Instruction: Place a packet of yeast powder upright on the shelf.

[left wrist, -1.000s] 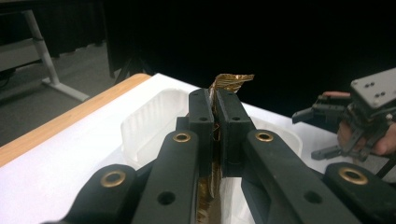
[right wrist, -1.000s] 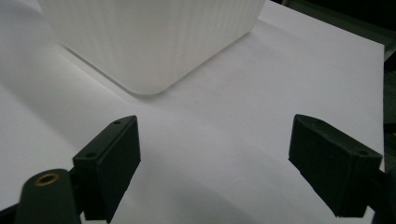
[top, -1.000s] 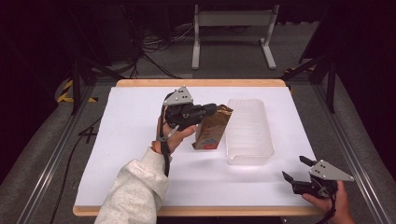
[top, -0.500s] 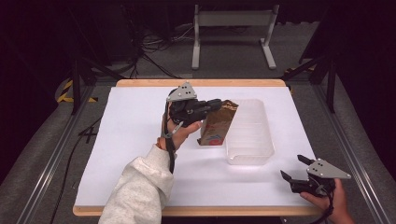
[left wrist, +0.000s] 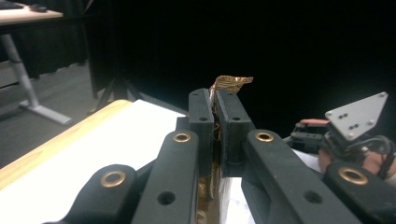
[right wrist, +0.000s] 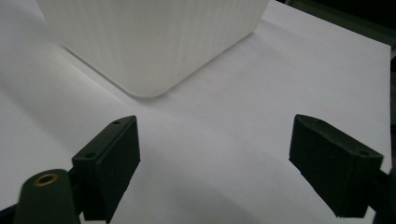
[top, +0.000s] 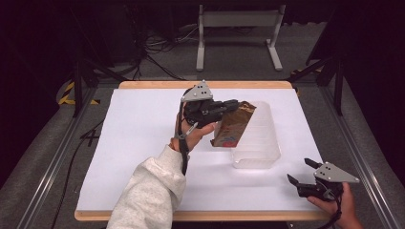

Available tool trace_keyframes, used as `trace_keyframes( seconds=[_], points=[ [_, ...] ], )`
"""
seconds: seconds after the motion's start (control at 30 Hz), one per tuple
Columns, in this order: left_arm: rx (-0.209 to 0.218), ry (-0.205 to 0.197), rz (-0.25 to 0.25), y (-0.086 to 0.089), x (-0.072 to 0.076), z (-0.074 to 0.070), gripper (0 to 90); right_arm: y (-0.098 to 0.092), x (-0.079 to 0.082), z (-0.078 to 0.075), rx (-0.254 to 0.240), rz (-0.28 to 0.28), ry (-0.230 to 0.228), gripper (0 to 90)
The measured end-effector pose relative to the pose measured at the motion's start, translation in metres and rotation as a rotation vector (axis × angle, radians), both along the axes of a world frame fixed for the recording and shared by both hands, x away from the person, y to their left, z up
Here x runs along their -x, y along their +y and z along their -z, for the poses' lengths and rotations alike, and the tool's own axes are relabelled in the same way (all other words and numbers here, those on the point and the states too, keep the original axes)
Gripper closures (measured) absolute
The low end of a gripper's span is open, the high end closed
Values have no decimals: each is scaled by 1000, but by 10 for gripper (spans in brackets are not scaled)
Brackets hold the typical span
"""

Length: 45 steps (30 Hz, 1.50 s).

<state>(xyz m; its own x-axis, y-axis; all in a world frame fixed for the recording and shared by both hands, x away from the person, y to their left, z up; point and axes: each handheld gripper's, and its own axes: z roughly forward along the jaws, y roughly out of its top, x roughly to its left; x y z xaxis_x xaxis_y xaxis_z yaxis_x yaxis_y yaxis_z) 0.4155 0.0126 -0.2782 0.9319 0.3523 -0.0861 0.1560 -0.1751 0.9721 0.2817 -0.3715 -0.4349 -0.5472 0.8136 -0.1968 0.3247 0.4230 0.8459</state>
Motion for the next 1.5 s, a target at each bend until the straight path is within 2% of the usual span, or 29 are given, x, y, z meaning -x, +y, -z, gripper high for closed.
trace_keyframes(
  seconds=[0.2,0.33,0.67,0.97,1.17,1.27,1.4,1.43,1.5],
  points=[
    [9,-3,17,-10,-4,-1,860,1,0,0,2,-3,3,169],
    [40,12,45,-14,-3,1,860,0,0,0,0,-1,3,169],
    [50,10,65,-28,2,0,858,1,-1,1,5,-6,8,169],
    [59,34,95,-49,-1,13,858,1,-2,2,4,-7,13,169],
    [38,30,83,-62,0,21,857,1,-2,2,3,-9,14,169],
    [37,35,100,-68,-1,24,857,1,-2,2,3,-12,14,169],
    [47,38,106,-75,-1,28,856,1,-2,2,3,-11,15,169],
    [63,45,118,-75,-1,30,856,1,-2,2,5,-11,15,169],
    [87,32,128,-76,-1,34,856,1,-2,2,4,-12,17,169]
  ],
)
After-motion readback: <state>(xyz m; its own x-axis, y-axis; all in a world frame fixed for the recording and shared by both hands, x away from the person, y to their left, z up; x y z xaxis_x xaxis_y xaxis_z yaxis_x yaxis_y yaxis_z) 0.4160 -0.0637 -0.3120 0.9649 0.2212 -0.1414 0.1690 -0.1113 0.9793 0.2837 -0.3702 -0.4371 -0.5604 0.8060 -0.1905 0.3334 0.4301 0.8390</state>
